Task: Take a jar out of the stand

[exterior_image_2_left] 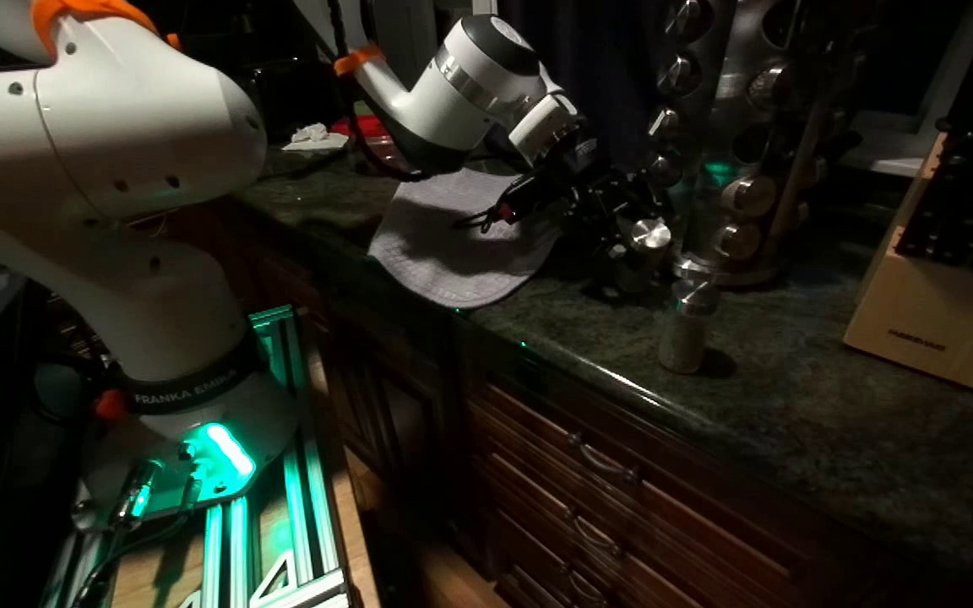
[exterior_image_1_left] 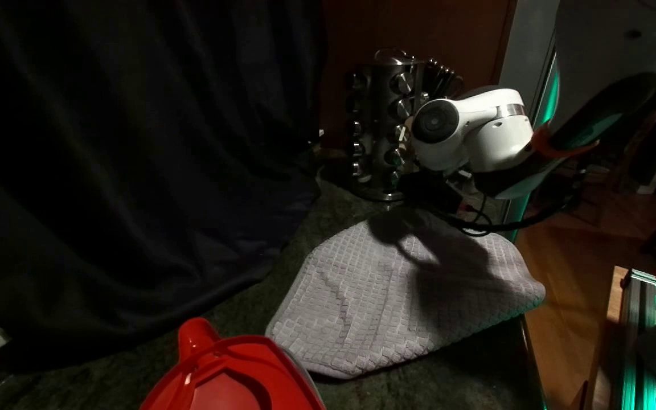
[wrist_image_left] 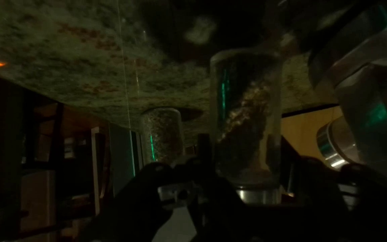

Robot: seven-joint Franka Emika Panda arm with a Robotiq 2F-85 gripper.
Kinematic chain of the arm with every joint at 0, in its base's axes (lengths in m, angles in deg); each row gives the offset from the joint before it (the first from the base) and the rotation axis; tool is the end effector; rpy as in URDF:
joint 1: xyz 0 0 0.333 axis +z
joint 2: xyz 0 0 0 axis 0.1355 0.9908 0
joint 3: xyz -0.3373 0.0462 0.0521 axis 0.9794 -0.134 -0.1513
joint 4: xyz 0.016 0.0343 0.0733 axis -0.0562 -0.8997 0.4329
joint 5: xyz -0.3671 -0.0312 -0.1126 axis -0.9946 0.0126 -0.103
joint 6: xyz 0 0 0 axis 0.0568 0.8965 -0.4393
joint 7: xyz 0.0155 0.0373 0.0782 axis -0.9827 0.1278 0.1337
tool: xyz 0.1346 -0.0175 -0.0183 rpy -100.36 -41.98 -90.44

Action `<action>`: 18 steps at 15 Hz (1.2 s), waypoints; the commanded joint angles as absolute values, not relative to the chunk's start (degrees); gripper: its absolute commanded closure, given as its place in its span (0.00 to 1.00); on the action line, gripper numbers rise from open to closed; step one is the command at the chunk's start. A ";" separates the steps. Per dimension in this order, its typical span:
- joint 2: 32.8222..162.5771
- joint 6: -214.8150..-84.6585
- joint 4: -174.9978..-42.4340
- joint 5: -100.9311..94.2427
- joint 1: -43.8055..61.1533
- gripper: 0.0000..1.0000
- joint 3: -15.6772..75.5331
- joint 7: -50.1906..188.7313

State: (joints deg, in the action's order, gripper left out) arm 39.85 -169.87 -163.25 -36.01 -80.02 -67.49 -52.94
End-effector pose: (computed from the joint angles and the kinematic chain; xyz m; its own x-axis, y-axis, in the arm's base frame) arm 0.4571 0.0127 0.2671 -0.0371 -0.5789 0.8145 -0.9685 -0.1799 -0.1720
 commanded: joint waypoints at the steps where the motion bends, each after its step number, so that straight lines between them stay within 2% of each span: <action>1: 32.32 -170.56 -162.04 -29.25 -81.77 0.77 -70.81 -51.01; 12: 20.87 -169.41 -160.37 -13.35 -82.08 0.77 -74.77 -40.89; 13: 20.21 -169.27 -160.35 -12.43 -81.99 0.73 -74.88 -40.05; 14: 19.57 -169.33 -160.32 -11.59 -81.94 0.48 -74.98 -39.25; 15: 18.97 -169.40 -160.25 -10.75 -81.97 0.32 -75.15 -38.55; 17: 17.89 -169.55 -160.11 -9.32 -81.92 0.13 -75.32 -37.15; 18: 17.47 -169.54 -160.08 -8.62 -81.83 0.06 -75.39 -36.52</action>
